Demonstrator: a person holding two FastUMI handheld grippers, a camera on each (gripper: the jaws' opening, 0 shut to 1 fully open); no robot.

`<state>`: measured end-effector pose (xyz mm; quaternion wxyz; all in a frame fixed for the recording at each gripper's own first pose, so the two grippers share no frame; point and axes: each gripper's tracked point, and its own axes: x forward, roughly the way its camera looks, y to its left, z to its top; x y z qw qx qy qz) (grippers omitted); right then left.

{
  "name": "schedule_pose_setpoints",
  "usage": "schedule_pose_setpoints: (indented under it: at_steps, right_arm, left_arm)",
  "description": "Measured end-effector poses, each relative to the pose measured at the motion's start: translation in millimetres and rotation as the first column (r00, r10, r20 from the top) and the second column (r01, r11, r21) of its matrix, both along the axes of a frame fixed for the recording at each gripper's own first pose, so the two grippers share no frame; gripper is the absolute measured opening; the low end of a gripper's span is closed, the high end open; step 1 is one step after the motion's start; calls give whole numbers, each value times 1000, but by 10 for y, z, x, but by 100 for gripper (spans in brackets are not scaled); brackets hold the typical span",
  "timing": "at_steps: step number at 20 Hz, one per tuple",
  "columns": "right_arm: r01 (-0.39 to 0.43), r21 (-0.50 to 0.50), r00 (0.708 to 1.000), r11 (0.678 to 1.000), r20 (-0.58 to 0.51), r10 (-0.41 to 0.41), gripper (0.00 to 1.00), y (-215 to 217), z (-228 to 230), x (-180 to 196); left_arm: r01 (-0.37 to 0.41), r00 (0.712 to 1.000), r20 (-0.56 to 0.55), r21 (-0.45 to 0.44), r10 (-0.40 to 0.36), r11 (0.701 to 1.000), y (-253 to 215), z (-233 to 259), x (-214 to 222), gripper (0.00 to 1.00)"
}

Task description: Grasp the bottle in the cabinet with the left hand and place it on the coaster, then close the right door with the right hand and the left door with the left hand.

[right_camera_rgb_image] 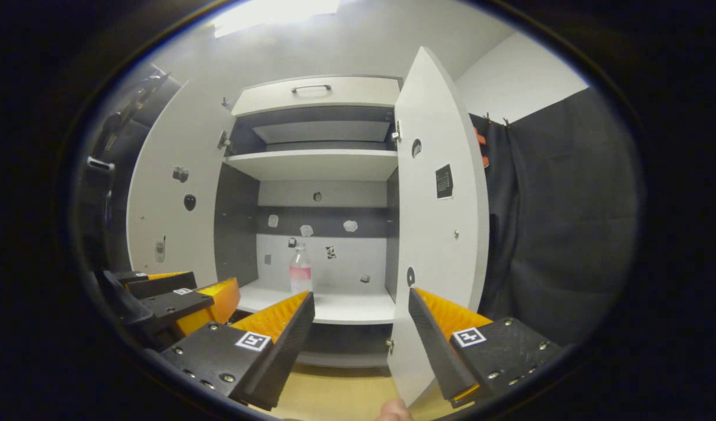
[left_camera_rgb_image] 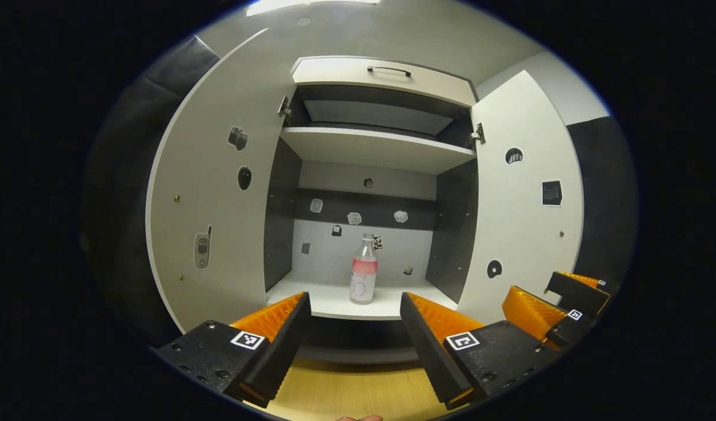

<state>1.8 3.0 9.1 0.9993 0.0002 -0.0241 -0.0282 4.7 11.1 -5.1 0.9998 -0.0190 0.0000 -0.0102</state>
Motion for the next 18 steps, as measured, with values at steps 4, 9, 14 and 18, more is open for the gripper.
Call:
schedule_pose_setpoints:
  at_steps: [4,9,14,18]
  right_arm:
    - [3,-1,1000,1000,-1,-3,97,-5,-1,-48]
    - [25,-17,1000,1000,-4,-25,97,-141,7,-174]
    - [55,-31,998,998,-41,-57,97,-319,-36,-339]
    - [94,-11,992,996,-82,-95,98,-537,-55,-467]
  left_arm:
    - [20,1000,1,18,-20,1000,-63,-15,9,96]
    - [31,999,39,14,-32,999,-49,121,311,96]
    - [26,998,55,6,-27,1000,10,223,844,96]
    - [32,998,45,35,-33,999,45,232,1382,96]
